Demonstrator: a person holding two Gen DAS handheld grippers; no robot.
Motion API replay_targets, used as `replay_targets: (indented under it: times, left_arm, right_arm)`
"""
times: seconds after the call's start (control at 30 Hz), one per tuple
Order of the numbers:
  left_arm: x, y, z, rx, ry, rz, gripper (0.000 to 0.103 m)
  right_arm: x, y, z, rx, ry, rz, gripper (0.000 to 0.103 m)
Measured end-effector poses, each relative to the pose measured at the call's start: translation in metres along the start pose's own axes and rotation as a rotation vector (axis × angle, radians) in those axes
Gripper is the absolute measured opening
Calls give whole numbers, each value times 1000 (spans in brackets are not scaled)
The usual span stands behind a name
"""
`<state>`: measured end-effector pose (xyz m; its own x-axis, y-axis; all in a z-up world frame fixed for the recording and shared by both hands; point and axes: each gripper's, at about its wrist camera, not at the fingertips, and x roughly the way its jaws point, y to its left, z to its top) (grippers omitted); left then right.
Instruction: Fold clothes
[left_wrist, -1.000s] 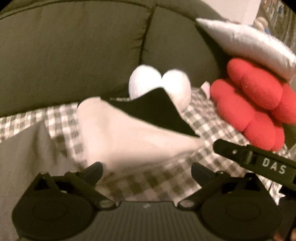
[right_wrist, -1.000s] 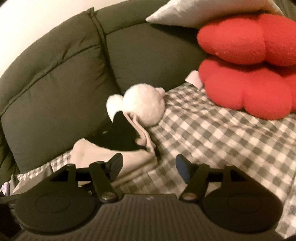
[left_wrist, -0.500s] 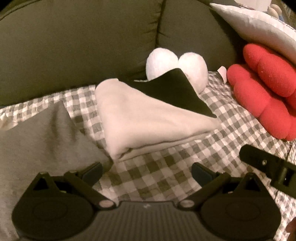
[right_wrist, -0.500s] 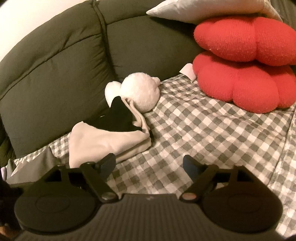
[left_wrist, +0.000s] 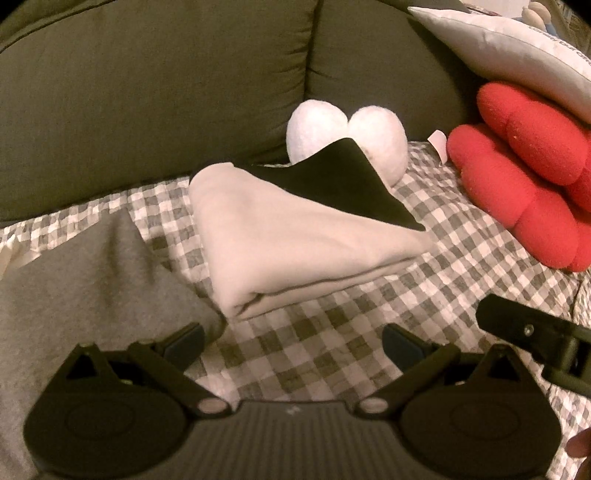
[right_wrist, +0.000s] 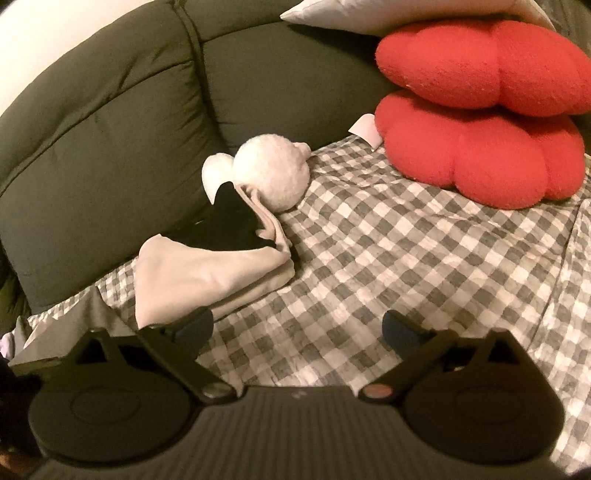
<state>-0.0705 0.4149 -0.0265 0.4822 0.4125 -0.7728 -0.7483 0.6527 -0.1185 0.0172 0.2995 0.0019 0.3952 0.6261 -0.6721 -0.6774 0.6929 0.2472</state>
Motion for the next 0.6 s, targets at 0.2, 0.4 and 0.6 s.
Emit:
replay_targets:
  times: [0.2, 0.4, 0.6]
  left_arm:
    - [-1, -2, 0, 4, -1, 0, 102]
    - [-3, -3, 0, 3, -4, 0, 102]
    - [-4, -3, 1, 4, -2, 1, 102]
  right_arm:
    - [0, -1, 0, 2, -2, -4, 100]
    - [-1, -1, 0, 4, -2, -5, 100]
    - [-2, 0, 0, 1, -2, -1, 100]
